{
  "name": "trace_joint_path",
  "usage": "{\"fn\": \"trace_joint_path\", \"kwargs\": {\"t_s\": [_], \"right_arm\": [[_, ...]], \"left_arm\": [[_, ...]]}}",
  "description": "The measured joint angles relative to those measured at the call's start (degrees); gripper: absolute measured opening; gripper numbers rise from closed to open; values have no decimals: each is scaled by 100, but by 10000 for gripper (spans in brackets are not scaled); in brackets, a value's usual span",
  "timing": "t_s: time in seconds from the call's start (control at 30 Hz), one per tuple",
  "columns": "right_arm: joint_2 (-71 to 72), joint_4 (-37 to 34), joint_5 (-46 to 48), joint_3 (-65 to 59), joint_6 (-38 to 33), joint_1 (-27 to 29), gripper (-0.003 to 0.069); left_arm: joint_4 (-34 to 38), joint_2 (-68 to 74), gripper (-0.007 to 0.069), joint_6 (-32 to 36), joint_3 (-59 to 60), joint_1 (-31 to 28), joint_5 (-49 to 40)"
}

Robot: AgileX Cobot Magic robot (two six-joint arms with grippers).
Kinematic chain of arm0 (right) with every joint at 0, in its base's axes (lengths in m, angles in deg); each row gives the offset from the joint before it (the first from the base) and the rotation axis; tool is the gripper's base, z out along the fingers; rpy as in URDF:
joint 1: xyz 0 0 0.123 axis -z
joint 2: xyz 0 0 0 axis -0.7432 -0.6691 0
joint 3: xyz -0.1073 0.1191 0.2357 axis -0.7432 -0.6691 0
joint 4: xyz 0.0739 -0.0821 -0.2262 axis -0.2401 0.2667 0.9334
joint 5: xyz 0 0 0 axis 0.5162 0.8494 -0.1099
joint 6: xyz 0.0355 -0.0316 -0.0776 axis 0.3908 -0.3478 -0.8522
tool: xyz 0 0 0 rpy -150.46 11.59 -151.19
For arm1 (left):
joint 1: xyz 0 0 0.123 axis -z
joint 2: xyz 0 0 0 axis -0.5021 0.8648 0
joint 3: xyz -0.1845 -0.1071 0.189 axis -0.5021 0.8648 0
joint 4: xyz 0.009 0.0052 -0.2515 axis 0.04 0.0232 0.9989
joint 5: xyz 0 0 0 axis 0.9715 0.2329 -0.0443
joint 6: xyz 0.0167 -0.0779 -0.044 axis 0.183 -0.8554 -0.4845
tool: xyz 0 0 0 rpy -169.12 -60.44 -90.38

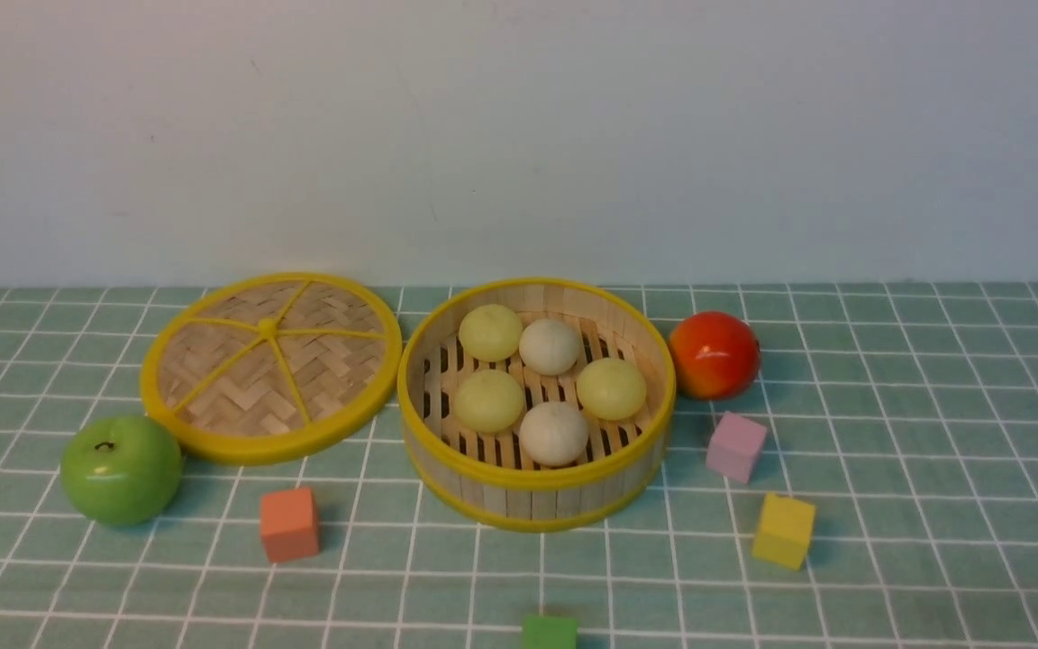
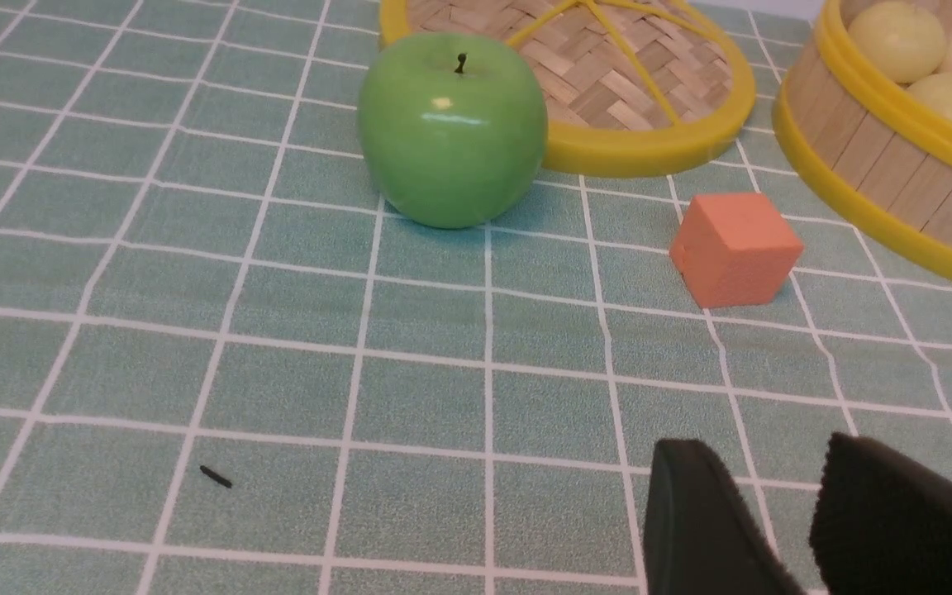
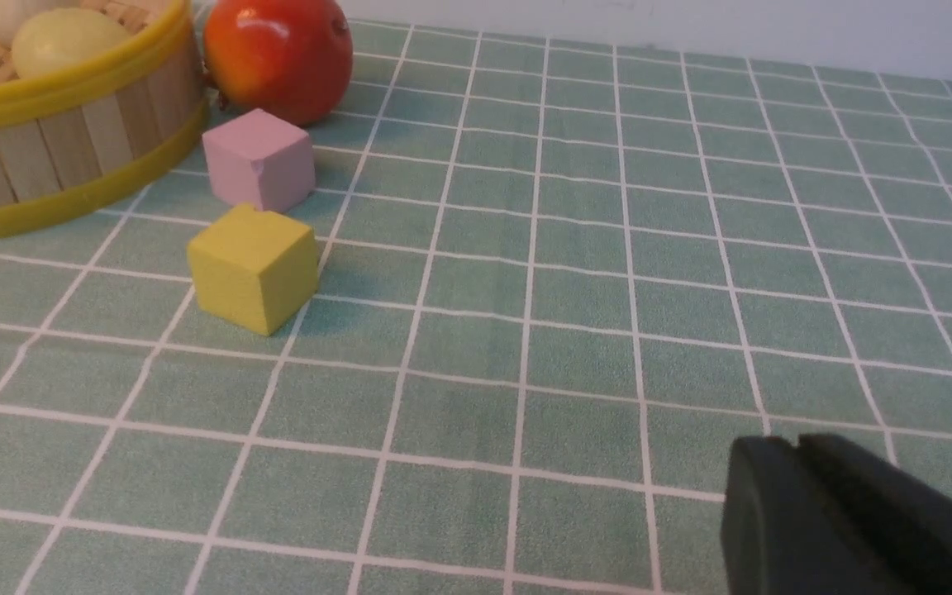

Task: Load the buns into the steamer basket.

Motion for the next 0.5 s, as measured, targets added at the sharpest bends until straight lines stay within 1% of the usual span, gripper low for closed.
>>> {"fn": "trace_joint_path", "kwargs": {"t_s": [0.5], "right_arm": [[0,0,0,0,0,0,93]], "left_arm": [[0,0,238,0,0,0,0]]}}
